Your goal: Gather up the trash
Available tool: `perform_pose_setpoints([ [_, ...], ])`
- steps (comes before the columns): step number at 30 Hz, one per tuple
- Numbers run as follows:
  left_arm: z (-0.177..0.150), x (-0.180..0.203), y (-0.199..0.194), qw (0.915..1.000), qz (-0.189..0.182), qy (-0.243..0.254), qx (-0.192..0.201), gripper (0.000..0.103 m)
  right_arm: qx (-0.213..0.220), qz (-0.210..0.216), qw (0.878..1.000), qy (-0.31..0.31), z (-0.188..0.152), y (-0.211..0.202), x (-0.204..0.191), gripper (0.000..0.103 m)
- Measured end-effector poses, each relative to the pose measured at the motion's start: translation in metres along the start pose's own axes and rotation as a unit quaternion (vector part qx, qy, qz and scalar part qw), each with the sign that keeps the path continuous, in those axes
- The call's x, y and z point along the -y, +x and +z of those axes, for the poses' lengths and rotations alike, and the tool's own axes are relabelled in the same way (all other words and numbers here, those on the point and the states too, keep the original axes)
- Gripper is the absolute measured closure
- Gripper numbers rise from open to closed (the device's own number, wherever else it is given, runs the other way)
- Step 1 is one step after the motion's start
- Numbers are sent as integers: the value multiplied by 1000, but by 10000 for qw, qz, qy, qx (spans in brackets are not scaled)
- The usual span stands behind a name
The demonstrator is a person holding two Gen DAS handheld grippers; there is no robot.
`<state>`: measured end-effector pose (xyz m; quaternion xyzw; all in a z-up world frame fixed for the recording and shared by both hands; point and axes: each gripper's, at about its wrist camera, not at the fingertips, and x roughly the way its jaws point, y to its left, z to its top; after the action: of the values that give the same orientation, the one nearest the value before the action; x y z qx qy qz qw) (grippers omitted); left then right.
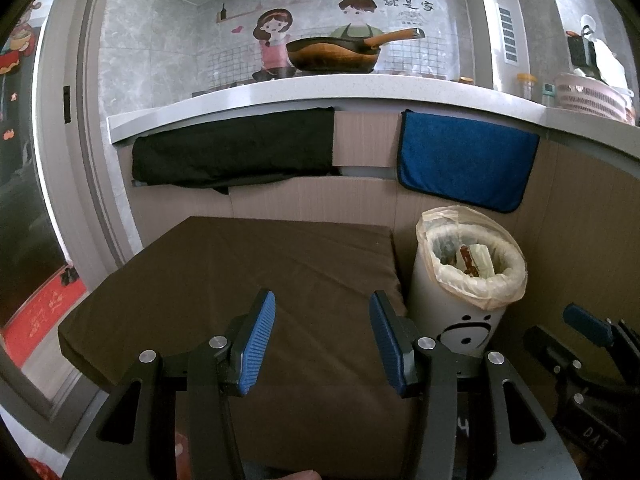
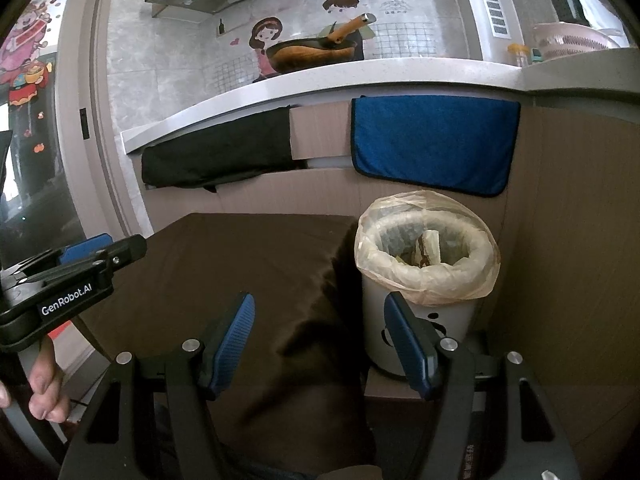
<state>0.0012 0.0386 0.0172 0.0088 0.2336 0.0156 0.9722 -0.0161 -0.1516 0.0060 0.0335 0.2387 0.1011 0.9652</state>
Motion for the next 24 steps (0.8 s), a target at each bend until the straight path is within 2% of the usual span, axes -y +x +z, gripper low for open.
perform_pose_setpoints([
  [24,-4,0,3,9999,-77,45,-61,53,3,-31,10000,16,-1,-2,3,38],
])
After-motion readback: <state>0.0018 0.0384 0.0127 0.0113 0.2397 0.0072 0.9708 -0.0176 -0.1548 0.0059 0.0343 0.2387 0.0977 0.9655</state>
